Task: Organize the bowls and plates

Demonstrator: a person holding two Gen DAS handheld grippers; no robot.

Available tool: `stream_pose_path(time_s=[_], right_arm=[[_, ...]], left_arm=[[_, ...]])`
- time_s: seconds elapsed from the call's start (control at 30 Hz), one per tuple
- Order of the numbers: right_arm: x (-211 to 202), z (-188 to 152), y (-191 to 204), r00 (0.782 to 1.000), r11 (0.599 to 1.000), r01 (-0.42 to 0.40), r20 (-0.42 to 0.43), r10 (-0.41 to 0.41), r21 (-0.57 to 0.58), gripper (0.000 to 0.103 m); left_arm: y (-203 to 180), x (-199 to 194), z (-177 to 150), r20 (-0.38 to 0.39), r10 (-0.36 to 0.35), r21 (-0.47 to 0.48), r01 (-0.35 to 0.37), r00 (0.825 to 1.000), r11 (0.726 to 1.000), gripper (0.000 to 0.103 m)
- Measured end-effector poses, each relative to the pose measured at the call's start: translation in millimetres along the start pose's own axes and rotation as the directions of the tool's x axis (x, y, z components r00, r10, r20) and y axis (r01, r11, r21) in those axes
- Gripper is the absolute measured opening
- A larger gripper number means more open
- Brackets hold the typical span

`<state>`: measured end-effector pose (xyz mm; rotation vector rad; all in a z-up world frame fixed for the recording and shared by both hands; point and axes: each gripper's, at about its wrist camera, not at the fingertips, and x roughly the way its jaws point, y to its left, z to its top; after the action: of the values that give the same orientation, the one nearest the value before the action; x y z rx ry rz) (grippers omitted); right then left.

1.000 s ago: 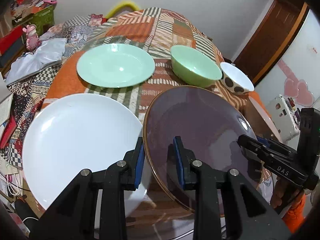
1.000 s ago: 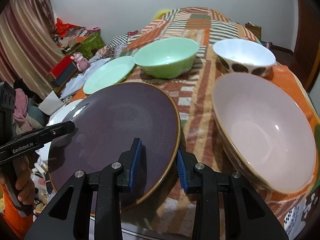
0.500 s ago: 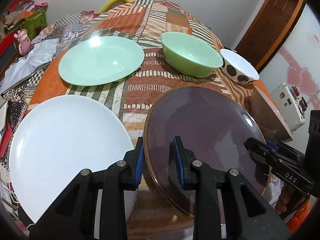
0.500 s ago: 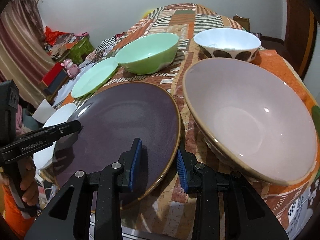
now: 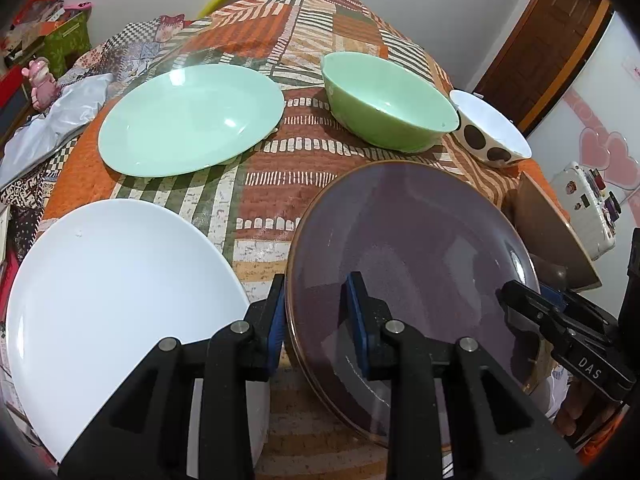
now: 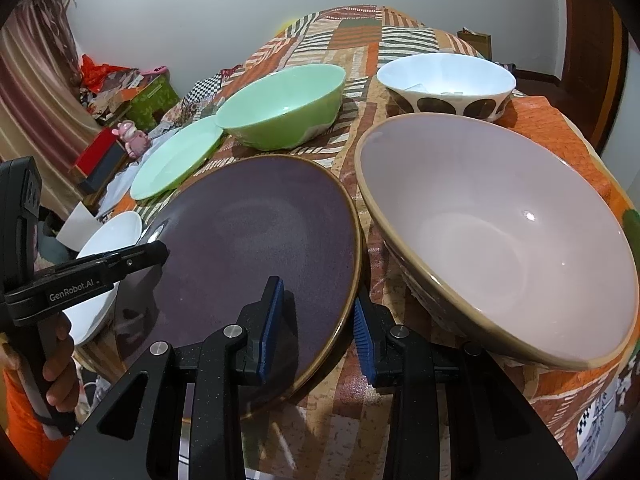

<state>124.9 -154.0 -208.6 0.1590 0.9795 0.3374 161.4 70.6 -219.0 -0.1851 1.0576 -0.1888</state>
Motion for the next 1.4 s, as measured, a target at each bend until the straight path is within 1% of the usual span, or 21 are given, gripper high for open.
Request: stream_pose_path(time_s=[0.13, 0.23, 0.37, 0.5, 0.6, 0.67, 0.73, 0.77, 0.83, 0.87, 0.93, 1.0, 1.1, 1.2, 1.4], right_arm=[[-4, 0, 2, 1.0, 1.0, 0.006, -0.002, -0.007, -0.012, 0.03], [-7, 1, 4, 1.0, 0.999, 0.023, 0.001, -0.023, -0.03, 0.03], [-16, 0, 6, 0.999, 0.999, 0.035, 0.021, -0.034, -0.04, 0.03], [-26, 4, 10, 0.999, 0.999, 0.014, 0.038, -0.012, -0.043, 0.031], [-32, 7, 19, 0.998, 0.998, 0.006, 0.06, -0.003, -0.065, 0.031], [-35, 9, 25, 0.997, 0.997, 0.001, 0.072, 0.005, -0.082, 0.031], [-38, 11, 32, 0.996, 0.995, -0.006, 0.085, 0.015, -0.103, 0.032], [-39, 13, 36, 0.996, 0.994, -0.01, 0.09, 0.02, -0.112, 0.032], [-40, 17, 44, 0.994, 0.99, -0.022, 0.099, 0.035, -0.137, 0.033], [-40, 19, 50, 0.994, 0.988, -0.027, 0.102, 0.043, -0.152, 0.033], [-40, 21, 61, 0.993, 0.983, -0.038, 0.103, 0.058, -0.181, 0.035], [-39, 22, 71, 0.992, 0.978, -0.049, 0.105, 0.071, -0.204, 0.042], [-36, 26, 89, 0.99, 0.966, -0.064, 0.107, 0.094, -0.249, 0.048], [-29, 29, 103, 0.989, 0.954, -0.087, 0.091, 0.118, -0.287, 0.052], [-9, 33, 131, 0.987, 0.931, -0.127, 0.048, 0.152, -0.342, 0.053]], left_arm=[[2, -2, -2, 0.001, 0.003, -0.006, -0.003, 1.0, 1.0, 0.028], [0, -16, -4, 0.043, 0.018, 0.007, -0.018, 0.999, 1.0, 0.028], [-3, -38, -5, 0.099, 0.01, 0.016, -0.012, 0.995, 1.0, 0.028], [-5, -58, -9, 0.137, 0.019, 0.01, -0.021, 0.99, 1.0, 0.028], [-5, -71, -13, 0.165, 0.036, -0.004, -0.036, 0.986, 0.999, 0.03], [-3, -82, -17, 0.187, 0.056, -0.016, -0.054, 0.981, 0.998, 0.033], [0, -90, -19, 0.206, 0.072, -0.025, -0.069, 0.976, 0.997, 0.039], [2, -97, -21, 0.22, 0.086, -0.03, -0.081, 0.972, 0.996, 0.041], [6, -106, -24, 0.244, 0.105, -0.041, -0.098, 0.964, 0.994, 0.048], [8, -110, -25, 0.256, 0.114, -0.046, -0.106, 0.96, 0.993, 0.049], [11, -116, -28, 0.273, 0.131, -0.051, -0.122, 0.953, 0.991, 0.055], [18, -123, -32, 0.285, 0.145, -0.062, -0.133, 0.948, 0.989, 0.057], [31, -130, -37, 0.288, 0.164, -0.088, -0.144, 0.943, 0.986, 0.06], [43, -134, -42, 0.287, 0.202, -0.111, -0.177, 0.936, 0.978, 0.064], [72, -139, -48, 0.261, 0.243, -0.165, -0.205, 0.934, 0.965, 0.065]])
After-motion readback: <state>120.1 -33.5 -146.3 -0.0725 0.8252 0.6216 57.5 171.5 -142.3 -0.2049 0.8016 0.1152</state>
